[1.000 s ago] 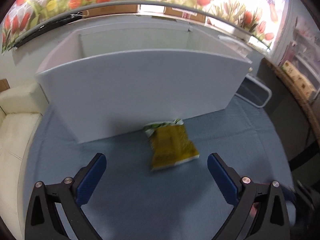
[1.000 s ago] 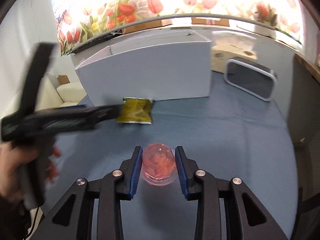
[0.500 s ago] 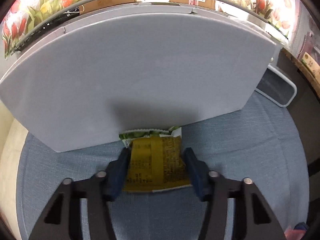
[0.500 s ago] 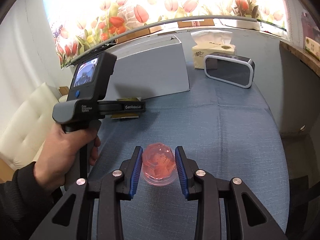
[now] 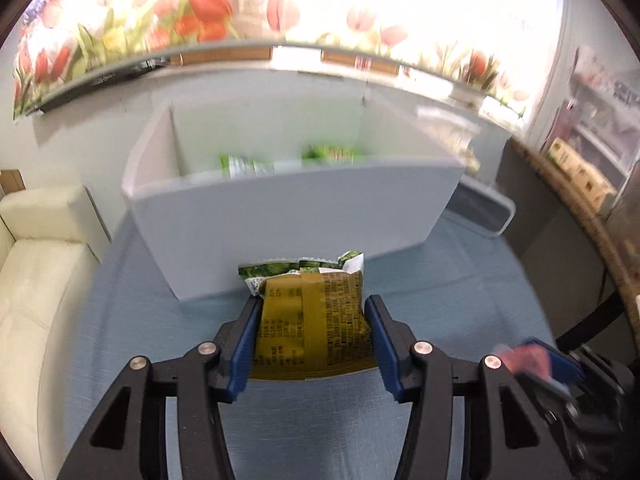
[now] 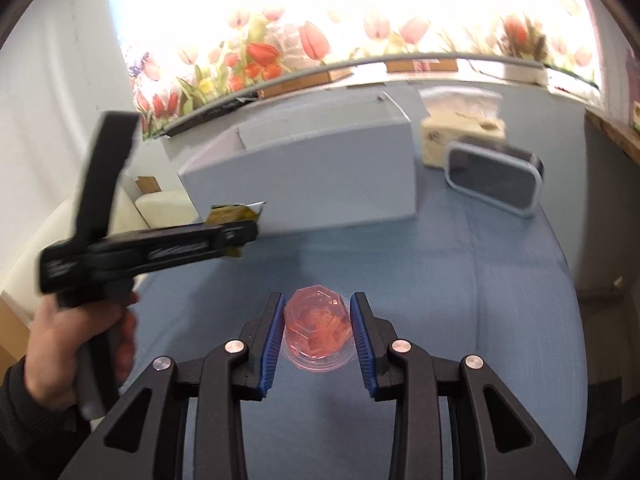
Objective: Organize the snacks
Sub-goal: 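Carry the cup and packet into the white box and open both tools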
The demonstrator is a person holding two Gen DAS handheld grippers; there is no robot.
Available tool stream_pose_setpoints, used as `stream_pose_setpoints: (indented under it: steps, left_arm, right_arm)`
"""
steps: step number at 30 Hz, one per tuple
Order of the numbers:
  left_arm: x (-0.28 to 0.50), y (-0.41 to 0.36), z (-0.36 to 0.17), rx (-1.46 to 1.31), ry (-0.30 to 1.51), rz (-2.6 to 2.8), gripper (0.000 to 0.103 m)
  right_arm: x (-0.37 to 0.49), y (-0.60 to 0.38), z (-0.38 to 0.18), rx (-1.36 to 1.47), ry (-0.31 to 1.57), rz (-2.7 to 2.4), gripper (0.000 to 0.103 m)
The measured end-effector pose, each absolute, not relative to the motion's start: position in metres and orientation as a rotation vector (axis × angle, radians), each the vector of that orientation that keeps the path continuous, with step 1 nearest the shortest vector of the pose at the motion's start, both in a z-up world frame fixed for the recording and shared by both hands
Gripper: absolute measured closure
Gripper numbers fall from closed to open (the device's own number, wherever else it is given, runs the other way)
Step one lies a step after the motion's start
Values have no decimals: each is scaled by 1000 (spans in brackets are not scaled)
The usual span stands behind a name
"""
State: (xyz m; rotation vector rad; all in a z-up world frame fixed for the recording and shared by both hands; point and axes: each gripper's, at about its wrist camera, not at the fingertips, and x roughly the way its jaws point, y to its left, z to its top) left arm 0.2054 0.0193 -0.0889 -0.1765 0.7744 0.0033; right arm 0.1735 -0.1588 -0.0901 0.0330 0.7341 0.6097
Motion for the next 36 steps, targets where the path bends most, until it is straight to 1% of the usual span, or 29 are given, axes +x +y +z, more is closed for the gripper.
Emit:
stream_pose_setpoints:
  steps: [6, 11, 15, 21, 22, 23, 24, 25, 26, 27, 36]
  left_arm:
    - [215, 58, -32, -227, 697, -45, 46]
    - [259, 85, -5, -264, 671, -106, 46]
    - [305, 93, -6, -288, 719, -141, 46]
    - [352, 104, -36, -321, 823, -124, 46]
    - [358, 104, -41, -322, 843, -126, 42]
    - [362, 104, -47, -324, 871, -128, 26]
    - [364, 105, -51, -330, 887, -125, 15]
    - [365, 106, -53, -331, 891, -98, 1]
    - [363, 106, -54, -329, 887, -94, 0]
    - [362, 106, -55, -336, 887, -111, 0]
    - [349, 97, -45, -261, 839, -51, 0]
  right_arm:
    - [219, -132, -50, -4, 663, 641, 67]
    - [283, -103, -19, -17, 633, 656, 67]
    - [329, -79, -13, -22, 658, 666, 67]
    - [363, -53, -29, -104, 709, 657, 66]
    - [367, -51, -35, -108, 729, 652, 66]
    - [370, -50, -40, -110, 749, 645, 65]
    - [372, -51, -43, -110, 762, 643, 51]
    - [373, -52, -47, -114, 779, 631, 25]
    - [371, -55, -50, -126, 773, 606, 16]
    - [369, -58, -50, -129, 758, 614, 12]
    - [355, -81, -49, -129, 724, 560, 12]
